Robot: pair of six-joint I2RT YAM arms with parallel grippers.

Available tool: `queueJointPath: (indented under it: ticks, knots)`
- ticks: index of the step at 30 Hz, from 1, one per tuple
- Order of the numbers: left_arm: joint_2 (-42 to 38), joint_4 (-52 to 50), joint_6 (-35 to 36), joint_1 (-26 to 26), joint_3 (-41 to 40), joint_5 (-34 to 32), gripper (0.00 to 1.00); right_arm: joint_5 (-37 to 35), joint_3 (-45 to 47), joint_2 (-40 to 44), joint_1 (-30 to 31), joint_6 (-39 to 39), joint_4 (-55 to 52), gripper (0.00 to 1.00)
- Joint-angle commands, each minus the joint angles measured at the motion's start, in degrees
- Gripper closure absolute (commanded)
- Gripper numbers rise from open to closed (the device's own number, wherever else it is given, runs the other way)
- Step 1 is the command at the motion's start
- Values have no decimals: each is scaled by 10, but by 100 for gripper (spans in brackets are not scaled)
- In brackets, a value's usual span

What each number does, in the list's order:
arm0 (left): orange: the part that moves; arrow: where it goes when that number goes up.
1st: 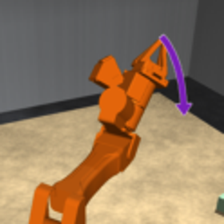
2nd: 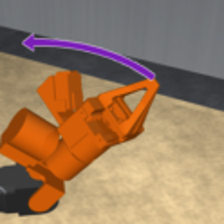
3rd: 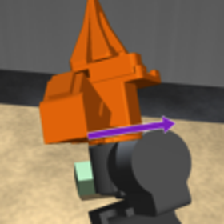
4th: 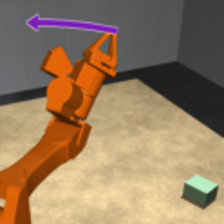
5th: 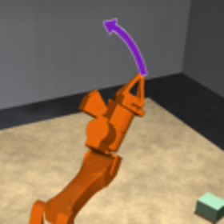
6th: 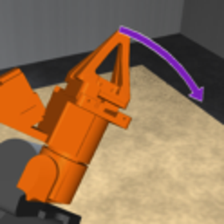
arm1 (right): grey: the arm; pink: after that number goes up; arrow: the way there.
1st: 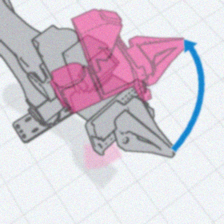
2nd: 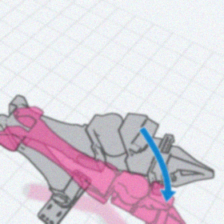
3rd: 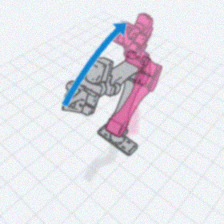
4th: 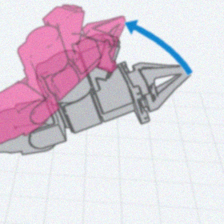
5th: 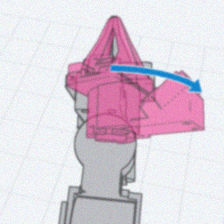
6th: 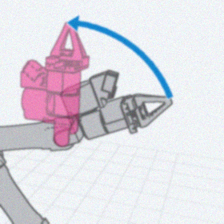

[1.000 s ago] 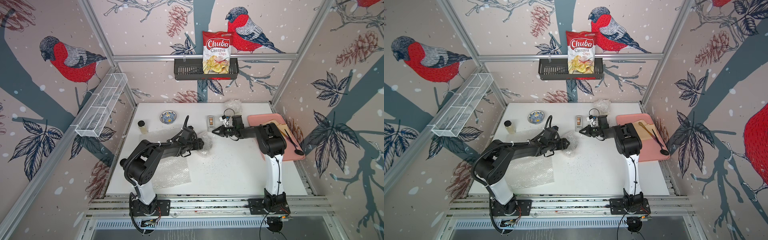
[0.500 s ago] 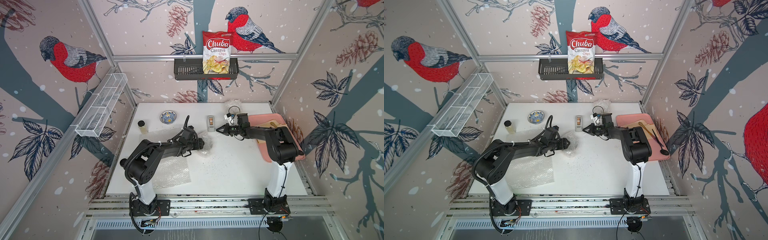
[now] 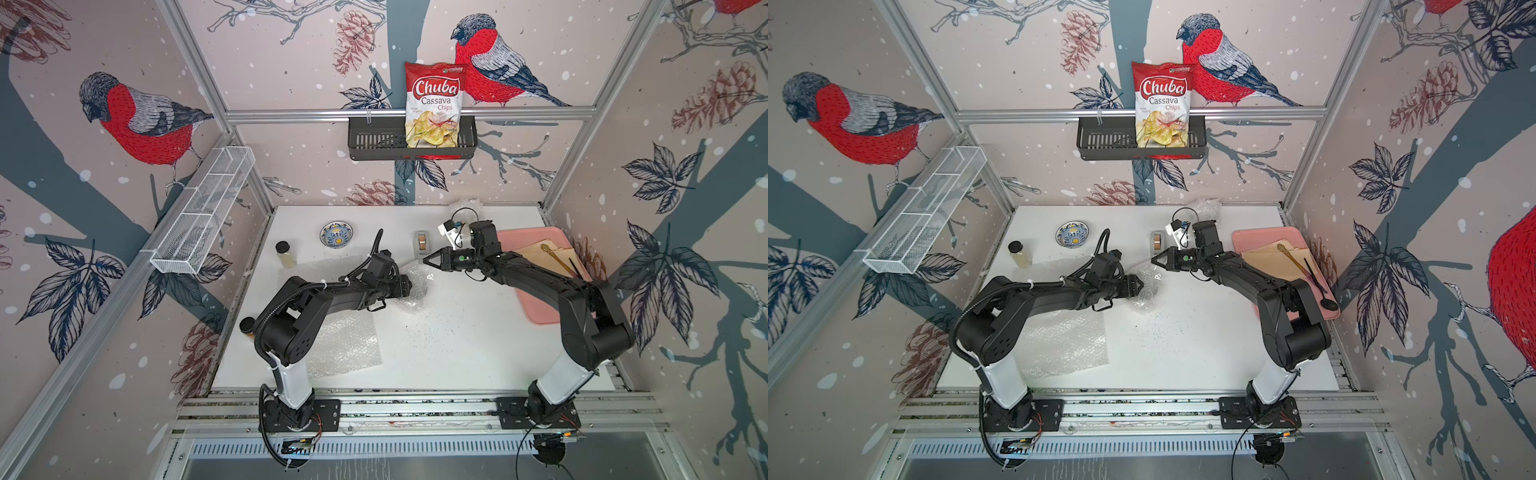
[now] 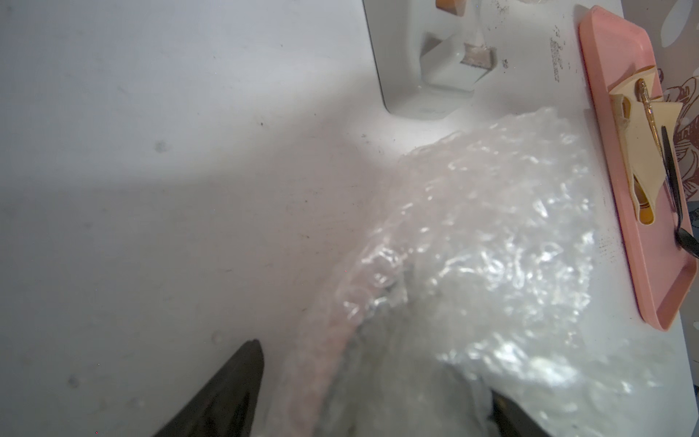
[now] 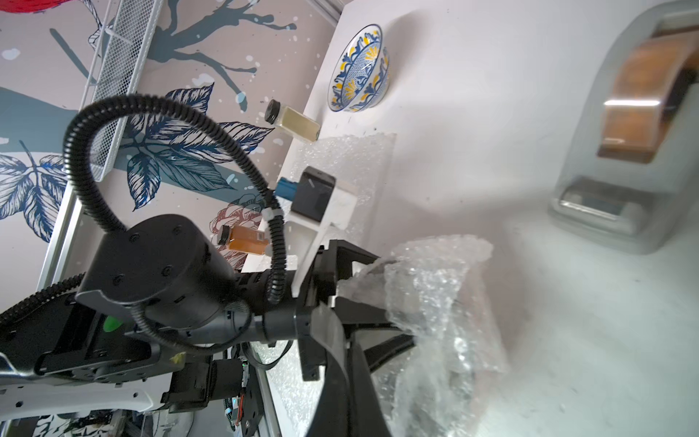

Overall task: Wrap bowls in bubble wrap
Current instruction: Stick the tape on the bubble wrap.

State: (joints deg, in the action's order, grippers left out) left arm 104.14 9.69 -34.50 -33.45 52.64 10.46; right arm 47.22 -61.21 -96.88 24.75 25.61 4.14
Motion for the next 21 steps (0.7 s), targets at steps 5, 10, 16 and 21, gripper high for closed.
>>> queueJointPath:
  ticks: [5,10,16,21]
  knots:
    - [5,-33,-4,-2,-6,3,23,-27,39,0,47,90,107,95]
    - [0,-33,-3,-2,-8,2,23,-28,67,-35,50,157,211,95]
    - [-7,-31,-6,-3,-13,0,23,-50,100,-59,44,188,275,95]
    - [-9,-32,-7,-3,-15,0,23,-79,122,-67,37,184,291,94]
